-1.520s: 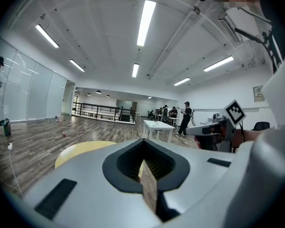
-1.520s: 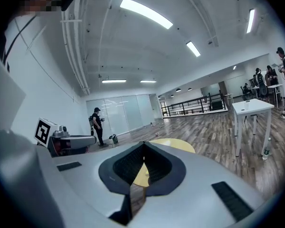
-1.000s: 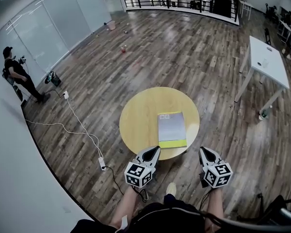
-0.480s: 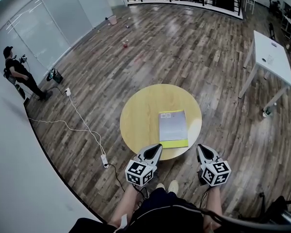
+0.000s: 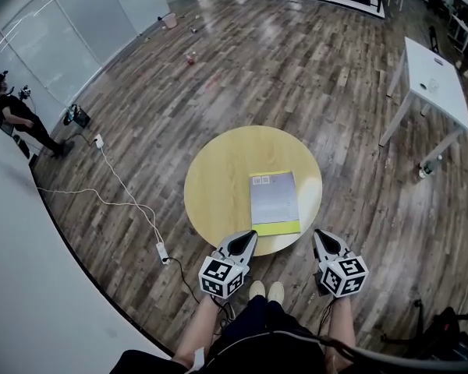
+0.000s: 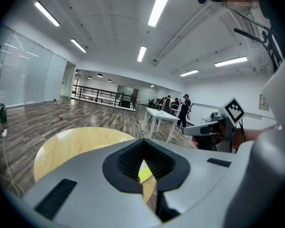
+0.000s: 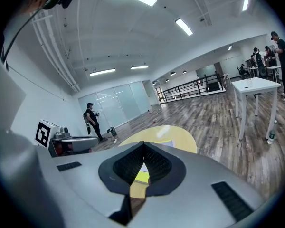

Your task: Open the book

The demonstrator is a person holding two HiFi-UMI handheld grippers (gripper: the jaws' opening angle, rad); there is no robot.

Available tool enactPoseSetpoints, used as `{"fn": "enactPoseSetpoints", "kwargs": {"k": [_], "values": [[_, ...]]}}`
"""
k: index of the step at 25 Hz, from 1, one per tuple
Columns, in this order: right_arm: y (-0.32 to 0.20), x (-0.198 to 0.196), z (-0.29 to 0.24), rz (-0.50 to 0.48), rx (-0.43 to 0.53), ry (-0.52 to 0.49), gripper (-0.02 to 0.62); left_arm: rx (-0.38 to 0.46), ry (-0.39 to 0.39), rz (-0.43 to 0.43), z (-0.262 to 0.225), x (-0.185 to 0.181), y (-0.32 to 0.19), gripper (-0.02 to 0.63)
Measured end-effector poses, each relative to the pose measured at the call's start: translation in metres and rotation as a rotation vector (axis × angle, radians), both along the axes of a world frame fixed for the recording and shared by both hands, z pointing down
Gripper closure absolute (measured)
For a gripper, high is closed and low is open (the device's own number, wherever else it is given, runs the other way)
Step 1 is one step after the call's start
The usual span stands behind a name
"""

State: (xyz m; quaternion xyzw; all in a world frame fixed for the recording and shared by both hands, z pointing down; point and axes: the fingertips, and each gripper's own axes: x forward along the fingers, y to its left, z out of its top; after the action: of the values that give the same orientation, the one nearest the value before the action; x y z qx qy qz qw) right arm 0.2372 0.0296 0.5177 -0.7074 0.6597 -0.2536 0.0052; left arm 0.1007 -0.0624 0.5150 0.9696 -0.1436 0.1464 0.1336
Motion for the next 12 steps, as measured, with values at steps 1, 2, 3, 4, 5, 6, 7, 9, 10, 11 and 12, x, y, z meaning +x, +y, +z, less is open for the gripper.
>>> {"fn": "enactPoseSetpoints", "kwargs": {"k": [1,2,3,4,5,6,7,9,10,11,12], "values": [[-0.002,-0.002,0.005,-0.002,-0.009,-0.005,0.592,-0.010,-0.008,-0.002,0.006,-0.002,-0.001,0.607],[-0.004,-0.003,0.010,-0.004,-0.020,-0.008,0.592,-0.021,-0.016,-0.006,0.012,-0.004,-0.003,0.607],[-0.005,-0.004,0.016,-0.005,-0.031,-0.011,0.592,-0.032,-0.025,-0.009,0.019,-0.006,-0.004,0.607],[-0.007,-0.005,0.023,-0.007,-0.042,-0.015,0.592,-0.041,-0.035,-0.013,0.027,-0.008,-0.004,0.607],[-0.008,-0.005,0.030,-0.009,-0.054,-0.022,0.592,-0.050,-0.045,-0.016,0.035,-0.010,-0.005,0.607],[-0.010,-0.006,0.038,-0.011,-0.065,-0.030,0.592,-0.059,-0.056,-0.019,0.043,-0.012,-0.005,0.607],[-0.011,-0.007,0.045,-0.012,-0.075,-0.040,0.592,-0.068,-0.065,-0.022,0.051,-0.015,-0.006,0.607],[-0.012,-0.009,0.060,-0.012,-0.096,-0.060,0.592,-0.091,-0.085,-0.027,0.067,-0.020,-0.006,0.607],[-0.011,-0.011,0.068,-0.011,-0.108,-0.069,0.592,-0.104,-0.096,-0.025,0.075,-0.022,-0.004,0.607],[-0.009,-0.013,0.076,-0.009,-0.120,-0.079,0.592,-0.116,-0.109,-0.020,0.084,-0.025,-0.002,0.607],[-0.007,-0.016,0.084,-0.008,-0.132,-0.087,0.592,-0.127,-0.121,-0.014,0.092,-0.027,0.000,0.607]]}}
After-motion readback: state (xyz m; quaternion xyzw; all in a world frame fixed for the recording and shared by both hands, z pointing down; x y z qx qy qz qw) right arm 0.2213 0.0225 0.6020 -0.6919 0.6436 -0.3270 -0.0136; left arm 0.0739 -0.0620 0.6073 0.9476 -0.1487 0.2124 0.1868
